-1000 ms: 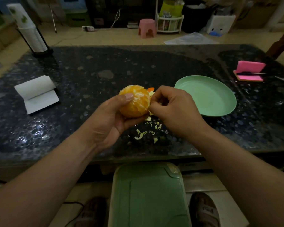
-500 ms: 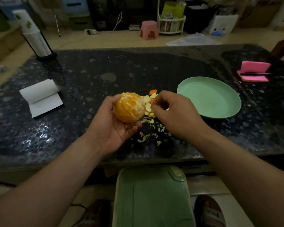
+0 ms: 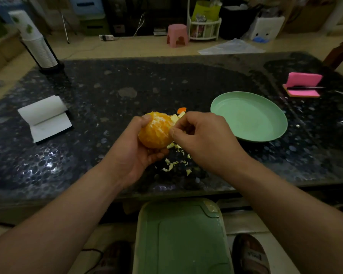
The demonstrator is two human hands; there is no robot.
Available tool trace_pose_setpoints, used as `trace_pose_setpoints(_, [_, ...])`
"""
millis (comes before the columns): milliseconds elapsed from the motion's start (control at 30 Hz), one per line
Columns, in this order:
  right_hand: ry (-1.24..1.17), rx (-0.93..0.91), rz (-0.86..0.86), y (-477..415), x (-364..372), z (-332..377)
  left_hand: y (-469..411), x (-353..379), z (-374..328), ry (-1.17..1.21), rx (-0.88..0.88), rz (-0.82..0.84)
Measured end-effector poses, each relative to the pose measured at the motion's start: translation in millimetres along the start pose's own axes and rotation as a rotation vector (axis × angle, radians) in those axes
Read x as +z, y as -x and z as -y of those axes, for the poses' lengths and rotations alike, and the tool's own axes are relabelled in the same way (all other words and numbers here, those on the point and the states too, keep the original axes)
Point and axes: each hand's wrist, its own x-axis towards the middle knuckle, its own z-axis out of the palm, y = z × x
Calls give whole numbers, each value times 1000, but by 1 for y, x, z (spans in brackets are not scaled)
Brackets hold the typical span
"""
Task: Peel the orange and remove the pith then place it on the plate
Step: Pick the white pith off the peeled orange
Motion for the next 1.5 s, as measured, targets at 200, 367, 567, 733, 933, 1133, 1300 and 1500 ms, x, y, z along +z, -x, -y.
trace_pose_setpoints(200, [117, -24, -2, 2, 1, 1, 2, 6, 3, -98, 38, -54])
trace_pose_setpoints(367, [127, -58, -45, 4, 1, 3, 3, 6, 3, -83, 53, -37])
trace_pose_setpoints(567, [-34, -40, -6, 2, -2, 0, 3, -1, -1, 17, 19, 56])
trace_pose_setpoints(733, [-57, -80, -9, 4, -3, -1, 2, -3, -4, 24, 34, 64])
trace_pose_setpoints(933, [33, -94, -18, 4, -3, 0, 2, -2, -2, -91, 89, -15])
trace_pose_setpoints(1133, [187, -98, -41, 6, 4, 2, 2, 4, 5, -199, 143, -96])
trace_pose_setpoints(1300, [80, -71, -53, 5, 3, 4, 4, 4, 5, -123, 110, -62])
trace_pose_setpoints(1500, [-29, -20, -28, 1, -2, -6, 7, -1, -4, 33, 64, 38])
